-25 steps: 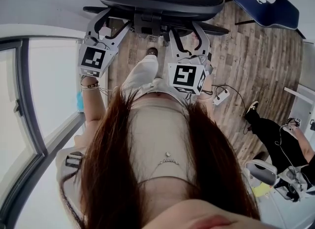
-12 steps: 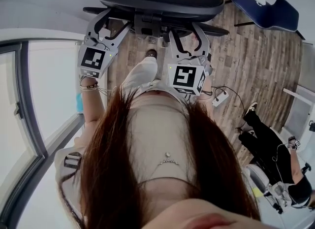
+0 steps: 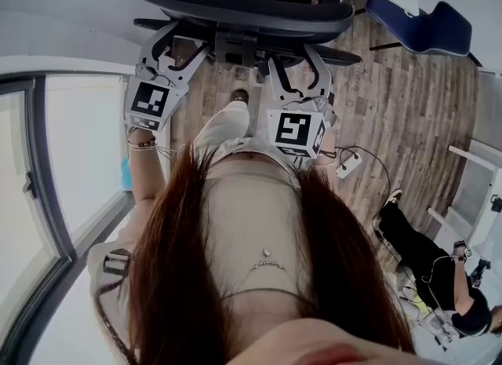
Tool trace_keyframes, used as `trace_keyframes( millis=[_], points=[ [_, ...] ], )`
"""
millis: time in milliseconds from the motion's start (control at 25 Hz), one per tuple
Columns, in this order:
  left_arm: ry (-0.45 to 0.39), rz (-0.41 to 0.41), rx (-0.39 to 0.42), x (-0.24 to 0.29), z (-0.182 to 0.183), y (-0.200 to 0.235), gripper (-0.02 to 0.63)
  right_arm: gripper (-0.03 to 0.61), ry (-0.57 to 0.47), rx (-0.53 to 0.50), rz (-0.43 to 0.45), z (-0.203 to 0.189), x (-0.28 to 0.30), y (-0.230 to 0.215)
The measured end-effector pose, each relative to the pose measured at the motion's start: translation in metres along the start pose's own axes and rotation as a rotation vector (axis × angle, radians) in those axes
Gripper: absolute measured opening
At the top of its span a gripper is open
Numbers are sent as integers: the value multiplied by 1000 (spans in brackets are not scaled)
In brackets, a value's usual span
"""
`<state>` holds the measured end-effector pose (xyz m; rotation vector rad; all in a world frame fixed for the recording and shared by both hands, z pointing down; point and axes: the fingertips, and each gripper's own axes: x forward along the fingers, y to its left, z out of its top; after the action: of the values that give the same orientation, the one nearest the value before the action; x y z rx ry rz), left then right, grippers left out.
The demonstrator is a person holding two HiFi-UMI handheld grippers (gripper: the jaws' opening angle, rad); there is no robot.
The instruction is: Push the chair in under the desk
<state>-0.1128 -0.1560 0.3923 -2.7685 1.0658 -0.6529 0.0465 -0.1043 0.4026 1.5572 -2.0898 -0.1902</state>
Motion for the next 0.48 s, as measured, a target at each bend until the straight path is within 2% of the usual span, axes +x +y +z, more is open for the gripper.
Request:
trace_keyframes(
  millis=[480],
  points=[
    [-4, 2, -4, 24, 4, 17, 270, 247, 14, 6, -9, 1, 26, -16]
  ],
)
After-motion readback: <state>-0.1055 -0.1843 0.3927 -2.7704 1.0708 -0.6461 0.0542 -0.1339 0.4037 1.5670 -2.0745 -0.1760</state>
